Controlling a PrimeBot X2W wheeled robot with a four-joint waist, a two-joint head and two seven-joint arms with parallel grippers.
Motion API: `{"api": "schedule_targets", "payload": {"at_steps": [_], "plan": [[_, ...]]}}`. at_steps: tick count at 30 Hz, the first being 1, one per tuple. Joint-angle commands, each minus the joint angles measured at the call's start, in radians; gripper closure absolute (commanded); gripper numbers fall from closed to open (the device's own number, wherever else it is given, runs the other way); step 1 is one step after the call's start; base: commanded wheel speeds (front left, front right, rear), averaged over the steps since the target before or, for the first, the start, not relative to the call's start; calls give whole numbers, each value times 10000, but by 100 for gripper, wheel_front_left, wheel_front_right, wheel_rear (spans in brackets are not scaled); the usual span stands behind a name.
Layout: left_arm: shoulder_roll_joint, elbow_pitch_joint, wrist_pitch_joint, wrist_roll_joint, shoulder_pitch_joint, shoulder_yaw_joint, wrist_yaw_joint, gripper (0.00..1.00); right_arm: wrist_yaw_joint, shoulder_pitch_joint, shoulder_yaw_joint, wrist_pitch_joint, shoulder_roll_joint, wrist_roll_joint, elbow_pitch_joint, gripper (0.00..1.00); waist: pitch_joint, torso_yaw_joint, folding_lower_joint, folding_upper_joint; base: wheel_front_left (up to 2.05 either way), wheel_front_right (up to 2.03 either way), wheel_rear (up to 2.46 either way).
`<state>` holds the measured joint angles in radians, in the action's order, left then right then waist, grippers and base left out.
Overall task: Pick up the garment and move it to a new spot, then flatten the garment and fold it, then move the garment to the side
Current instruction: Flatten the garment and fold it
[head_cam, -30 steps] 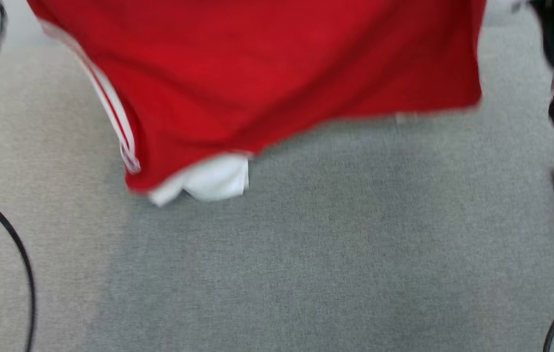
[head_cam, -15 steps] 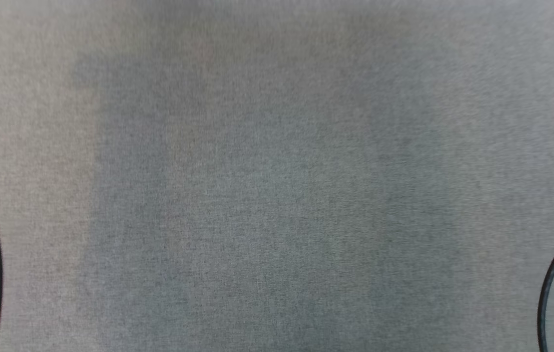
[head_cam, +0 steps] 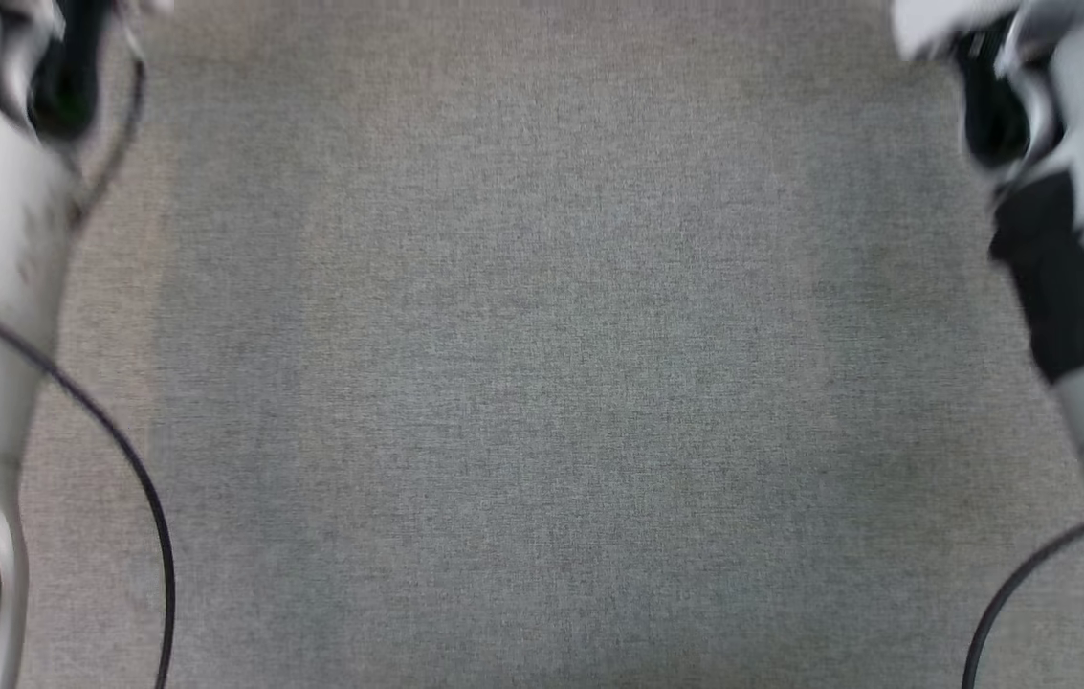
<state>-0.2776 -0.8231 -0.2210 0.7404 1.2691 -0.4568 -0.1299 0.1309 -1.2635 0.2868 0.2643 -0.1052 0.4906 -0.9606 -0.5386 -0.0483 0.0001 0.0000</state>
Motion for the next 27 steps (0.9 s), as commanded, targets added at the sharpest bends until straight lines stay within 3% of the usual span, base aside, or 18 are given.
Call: {"api": "schedule_targets", "payload": {"at_steps": [1,4,7,12,20,27], "plan": [[-204,187,-104,20,-348,4,1,100,-4,356,84,16,-150,183,165,100,148,-16,-1,0,0,0,0],[-431,1105,-221,65,-1875,-177,41,100,-4,1656,575,17,-263,908,924,100,463,4,-1,0,0,0,0],[-722,2282,-295,51,-3426,-165,364,100,-4,2993,992,19,-573,1450,1629,100,832,-12,-1,0,0,0,0],[-1374,4668,-114,229,-6298,-147,1306,100,-4,5001,1627,19,-849,2147,2645,100,1500,73,-1,0,0,0,0],[-2354,8148,817,932,-10334,94,3055,100,-4,7721,1101,18,-1208,2425,3896,100,2625,36,-1,0,0,0,0],[-3023,10280,1679,1707,-12652,342,4078,100,-4,10044,1,-184,-1303,2442,4747,100,3534,-187,-1,0,0,0,0]]}}
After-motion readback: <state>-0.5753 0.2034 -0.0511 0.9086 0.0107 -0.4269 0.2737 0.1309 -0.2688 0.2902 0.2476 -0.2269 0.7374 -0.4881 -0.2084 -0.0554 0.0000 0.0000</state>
